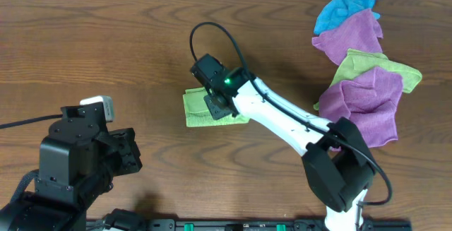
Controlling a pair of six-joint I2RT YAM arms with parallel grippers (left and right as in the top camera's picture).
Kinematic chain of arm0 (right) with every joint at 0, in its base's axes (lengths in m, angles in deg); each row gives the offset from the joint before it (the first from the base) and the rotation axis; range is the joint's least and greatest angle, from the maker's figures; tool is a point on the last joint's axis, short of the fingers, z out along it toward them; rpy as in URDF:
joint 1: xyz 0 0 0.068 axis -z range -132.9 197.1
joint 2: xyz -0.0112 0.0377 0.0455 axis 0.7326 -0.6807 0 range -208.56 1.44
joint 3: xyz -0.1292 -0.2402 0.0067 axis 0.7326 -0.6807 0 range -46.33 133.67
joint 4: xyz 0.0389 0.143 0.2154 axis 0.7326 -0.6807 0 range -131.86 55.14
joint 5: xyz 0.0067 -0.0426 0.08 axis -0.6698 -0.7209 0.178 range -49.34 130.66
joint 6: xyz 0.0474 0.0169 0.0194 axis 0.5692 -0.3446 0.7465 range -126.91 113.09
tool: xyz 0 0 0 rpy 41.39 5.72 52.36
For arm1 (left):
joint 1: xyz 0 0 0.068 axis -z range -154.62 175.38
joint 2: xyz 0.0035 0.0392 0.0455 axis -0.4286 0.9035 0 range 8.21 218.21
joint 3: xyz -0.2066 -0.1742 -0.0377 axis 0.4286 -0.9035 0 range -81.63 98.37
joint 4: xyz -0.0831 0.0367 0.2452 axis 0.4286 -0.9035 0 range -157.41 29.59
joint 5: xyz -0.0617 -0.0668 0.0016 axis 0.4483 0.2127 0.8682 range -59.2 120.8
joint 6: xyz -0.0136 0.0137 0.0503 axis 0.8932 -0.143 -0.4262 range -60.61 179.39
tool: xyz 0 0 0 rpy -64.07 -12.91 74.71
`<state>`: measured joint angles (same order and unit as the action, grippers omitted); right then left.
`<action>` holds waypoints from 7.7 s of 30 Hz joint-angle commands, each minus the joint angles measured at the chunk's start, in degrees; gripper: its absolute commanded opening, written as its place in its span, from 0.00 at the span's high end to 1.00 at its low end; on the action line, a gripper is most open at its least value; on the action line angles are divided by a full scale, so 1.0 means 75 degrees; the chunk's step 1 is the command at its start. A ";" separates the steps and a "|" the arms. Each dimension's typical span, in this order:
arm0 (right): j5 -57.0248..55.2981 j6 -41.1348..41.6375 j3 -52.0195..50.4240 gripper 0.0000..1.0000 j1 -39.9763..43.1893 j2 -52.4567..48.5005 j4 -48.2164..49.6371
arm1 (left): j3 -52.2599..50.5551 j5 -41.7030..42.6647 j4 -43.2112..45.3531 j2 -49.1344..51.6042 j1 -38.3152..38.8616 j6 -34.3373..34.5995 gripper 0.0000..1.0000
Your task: Fold the cloth
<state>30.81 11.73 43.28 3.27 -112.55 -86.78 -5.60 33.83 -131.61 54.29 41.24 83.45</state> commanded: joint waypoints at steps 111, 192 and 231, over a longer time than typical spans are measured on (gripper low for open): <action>0.4724 -0.0032 0.0498 0.99 0.2043 -0.2127 0.1664 | -0.7166 0.4205 1.2540 0.6741 -0.1314 0.3206 0.94; 0.3118 -0.1233 0.1996 0.99 0.2532 0.0615 -0.1259 | 0.1422 0.4771 0.6773 0.8623 -0.6108 0.0755 0.05; 0.3110 -0.1239 0.1996 0.99 0.2168 0.0615 -0.0851 | 0.1422 -0.0254 0.7729 1.0599 -0.3812 -0.0580 0.94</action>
<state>54.11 3.07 57.86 20.10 -107.92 -93.52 4.54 30.09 -73.60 131.47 12.47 80.69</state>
